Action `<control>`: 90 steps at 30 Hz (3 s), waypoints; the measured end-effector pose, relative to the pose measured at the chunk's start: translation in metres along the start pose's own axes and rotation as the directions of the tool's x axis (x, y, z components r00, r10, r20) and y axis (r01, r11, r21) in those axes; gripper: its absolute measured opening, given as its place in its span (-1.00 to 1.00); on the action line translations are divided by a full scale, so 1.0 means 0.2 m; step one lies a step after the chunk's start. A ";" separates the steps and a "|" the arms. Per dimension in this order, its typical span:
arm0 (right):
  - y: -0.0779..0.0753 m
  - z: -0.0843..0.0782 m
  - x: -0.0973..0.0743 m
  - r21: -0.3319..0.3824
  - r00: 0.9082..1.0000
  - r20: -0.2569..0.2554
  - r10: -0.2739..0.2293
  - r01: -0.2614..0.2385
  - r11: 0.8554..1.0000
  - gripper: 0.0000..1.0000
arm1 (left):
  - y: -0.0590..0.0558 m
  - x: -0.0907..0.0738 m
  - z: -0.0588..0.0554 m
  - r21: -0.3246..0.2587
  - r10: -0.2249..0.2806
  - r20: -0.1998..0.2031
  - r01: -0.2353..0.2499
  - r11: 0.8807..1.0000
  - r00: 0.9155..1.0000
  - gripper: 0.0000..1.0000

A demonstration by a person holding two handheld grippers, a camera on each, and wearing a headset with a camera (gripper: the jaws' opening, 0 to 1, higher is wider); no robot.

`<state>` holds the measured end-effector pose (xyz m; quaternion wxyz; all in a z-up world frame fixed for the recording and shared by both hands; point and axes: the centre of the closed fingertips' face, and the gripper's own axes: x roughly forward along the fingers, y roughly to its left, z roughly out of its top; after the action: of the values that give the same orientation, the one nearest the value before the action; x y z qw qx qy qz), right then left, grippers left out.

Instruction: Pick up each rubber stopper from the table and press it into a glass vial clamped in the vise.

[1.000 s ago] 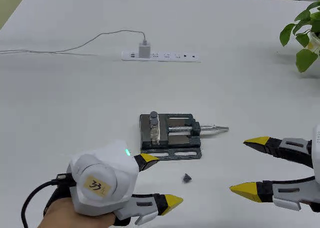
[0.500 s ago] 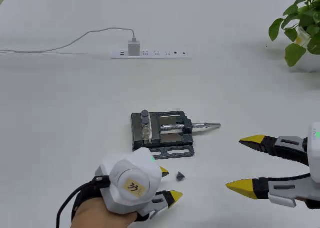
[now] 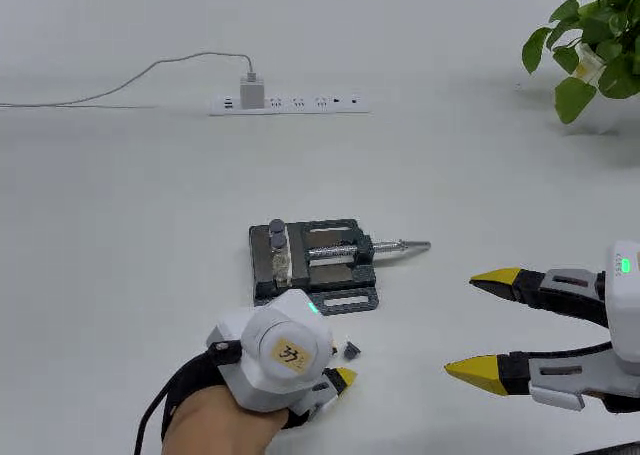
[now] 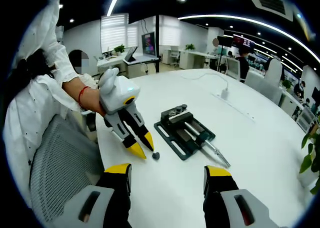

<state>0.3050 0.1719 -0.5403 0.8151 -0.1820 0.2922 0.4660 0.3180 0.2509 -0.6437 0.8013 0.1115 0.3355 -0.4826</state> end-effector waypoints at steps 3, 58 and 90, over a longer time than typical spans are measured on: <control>0.00 -0.01 0.00 0.005 1.000 -0.002 0.001 -0.001 1.000 0.11 | 0.01 0.02 0.00 -0.004 0.005 -0.006 -0.005 1.000 1.000 -0.72; 0.11 0.47 0.01 -0.089 0.982 0.136 0.128 -0.116 0.989 -0.12 | 0.05 -0.57 0.38 0.243 -0.071 0.101 0.045 0.969 0.992 -0.93; 0.39 0.77 0.02 -0.231 0.925 0.141 0.354 -0.316 0.920 -0.70 | -0.15 -0.86 0.63 0.459 -0.147 0.143 0.066 0.886 0.979 -0.93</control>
<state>0.2870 0.3011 -0.4269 0.7229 -0.1689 0.1950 0.6410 0.2924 0.2927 -0.4340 0.7517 0.2336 0.1485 -0.5986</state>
